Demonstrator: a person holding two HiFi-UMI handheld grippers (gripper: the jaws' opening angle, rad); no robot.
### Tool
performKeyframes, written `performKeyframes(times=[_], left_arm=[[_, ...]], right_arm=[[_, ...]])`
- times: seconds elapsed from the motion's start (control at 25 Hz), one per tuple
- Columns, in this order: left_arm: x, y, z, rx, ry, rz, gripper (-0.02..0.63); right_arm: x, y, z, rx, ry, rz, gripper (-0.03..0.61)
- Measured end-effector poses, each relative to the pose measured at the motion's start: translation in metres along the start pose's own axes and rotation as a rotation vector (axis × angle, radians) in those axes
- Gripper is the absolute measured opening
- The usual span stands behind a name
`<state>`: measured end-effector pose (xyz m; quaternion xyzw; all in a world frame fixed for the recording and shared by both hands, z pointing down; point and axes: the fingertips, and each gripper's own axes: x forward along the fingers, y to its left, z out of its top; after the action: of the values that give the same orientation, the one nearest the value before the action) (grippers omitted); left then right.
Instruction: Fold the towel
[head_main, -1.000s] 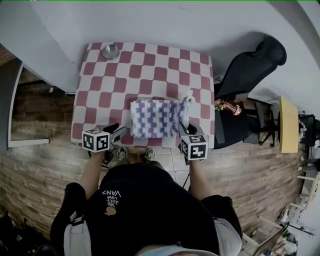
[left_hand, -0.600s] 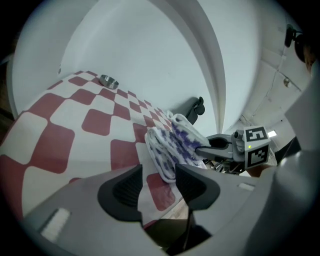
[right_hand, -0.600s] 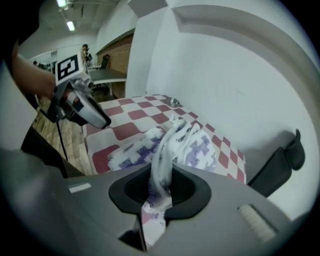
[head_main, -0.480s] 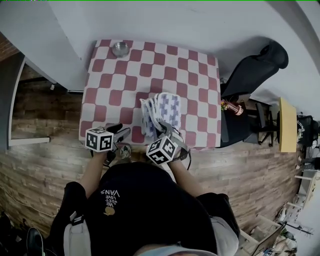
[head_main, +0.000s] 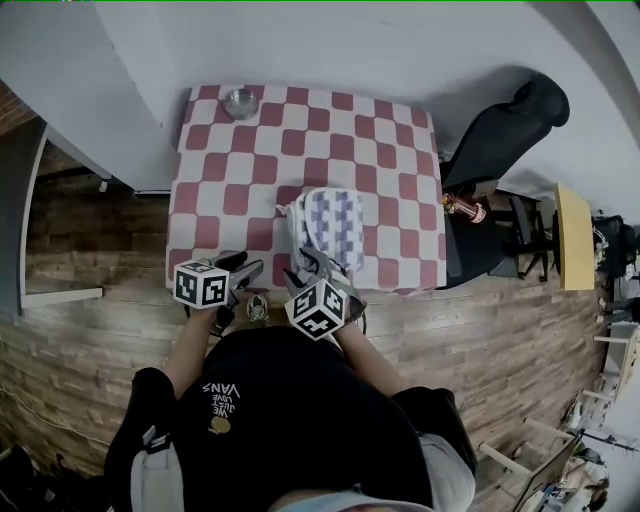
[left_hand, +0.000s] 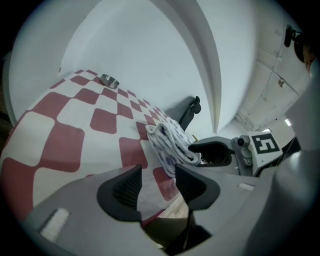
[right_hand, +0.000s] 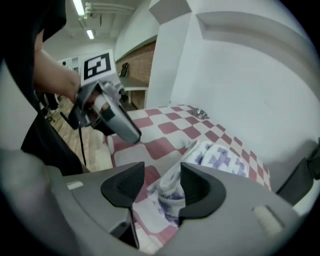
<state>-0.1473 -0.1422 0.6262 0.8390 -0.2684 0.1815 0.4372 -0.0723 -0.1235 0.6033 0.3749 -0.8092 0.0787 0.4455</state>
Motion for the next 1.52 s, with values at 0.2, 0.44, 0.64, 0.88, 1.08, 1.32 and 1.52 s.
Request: performKeyframes(times=[0.2, 0.44, 0.64, 0.88, 1.08, 1.32, 1.52], left_arm=[[-0.001, -0.003, 0.0, 0.014, 0.002, -0.025, 0.186], [-0.004, -0.004, -0.003, 0.035, 0.014, -0.049, 0.186], [-0.012, 0.003, -0.007, 0.035, 0.027, -0.054, 0.186], [-0.012, 0.003, -0.008, 0.047, 0.031, -0.06, 0.186], [-0.012, -0.019, 0.005, 0.119, -0.032, -0.049, 0.186], [-0.012, -0.061, 0.032, 0.213, -0.208, 0.009, 0.186], [-0.021, -0.099, 0.05, 0.291, -0.367, 0.09, 0.184]], right_arm=[[-0.039, -0.063, 0.024, 0.255, -0.232, -0.167, 0.198], [-0.025, -0.113, -0.042, 0.419, -0.065, -0.343, 0.196], [-0.002, -0.082, -0.05, 0.38, -0.002, -0.324, 0.198], [0.021, -0.066, -0.058, 0.309, 0.049, -0.372, 0.198], [0.004, -0.078, -0.052, 0.36, -0.016, -0.364, 0.204], [-0.057, -0.098, -0.034, 0.429, -0.227, -0.338, 0.204], [-0.104, -0.104, -0.039, 0.429, -0.319, -0.286, 0.147]])
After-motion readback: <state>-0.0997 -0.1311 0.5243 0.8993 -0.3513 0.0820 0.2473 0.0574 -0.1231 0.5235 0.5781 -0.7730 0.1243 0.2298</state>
